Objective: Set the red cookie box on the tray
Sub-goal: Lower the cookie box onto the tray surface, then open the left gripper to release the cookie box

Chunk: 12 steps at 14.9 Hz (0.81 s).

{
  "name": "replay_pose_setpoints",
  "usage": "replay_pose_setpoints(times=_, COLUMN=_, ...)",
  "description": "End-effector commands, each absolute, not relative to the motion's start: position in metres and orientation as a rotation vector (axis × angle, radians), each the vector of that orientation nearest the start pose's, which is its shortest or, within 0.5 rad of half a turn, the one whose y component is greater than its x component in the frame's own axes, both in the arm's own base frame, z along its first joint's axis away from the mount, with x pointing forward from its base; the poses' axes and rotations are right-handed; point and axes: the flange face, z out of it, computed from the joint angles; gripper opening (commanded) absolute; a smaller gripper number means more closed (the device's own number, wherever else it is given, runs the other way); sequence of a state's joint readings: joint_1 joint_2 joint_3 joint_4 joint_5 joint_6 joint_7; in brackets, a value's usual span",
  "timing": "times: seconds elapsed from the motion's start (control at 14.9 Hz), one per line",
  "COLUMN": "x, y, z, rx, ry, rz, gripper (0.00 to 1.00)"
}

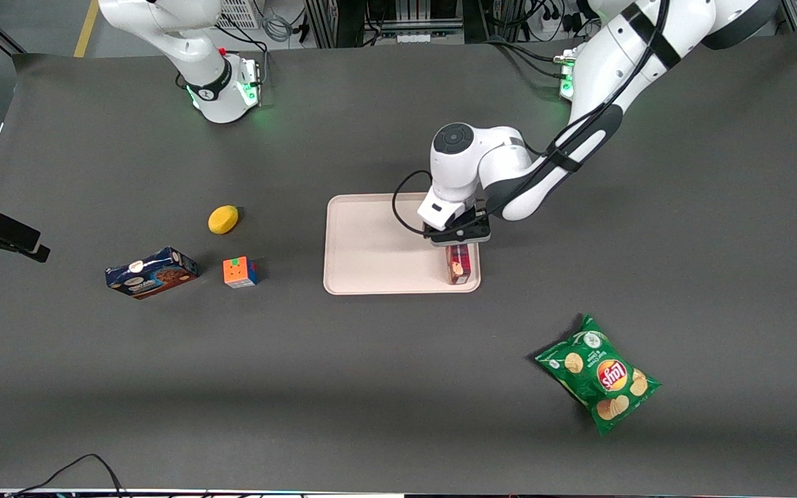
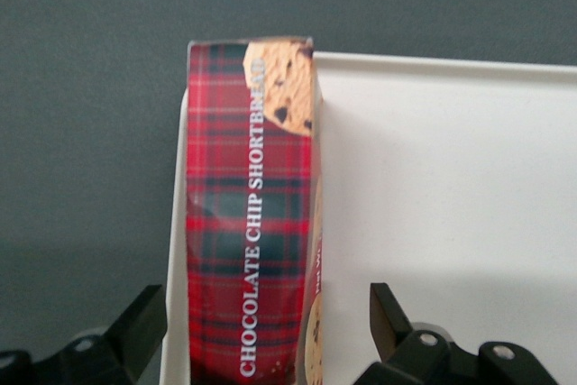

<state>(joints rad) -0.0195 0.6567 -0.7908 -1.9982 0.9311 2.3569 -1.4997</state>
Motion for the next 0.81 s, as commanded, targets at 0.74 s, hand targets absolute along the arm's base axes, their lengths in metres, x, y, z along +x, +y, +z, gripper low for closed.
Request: replay_pose_setpoints(times=0.74, x=0.53, y=-0.362, z=0.542, rx=-2.973, ry=0.199, rz=-0.033, gripper=1.0)
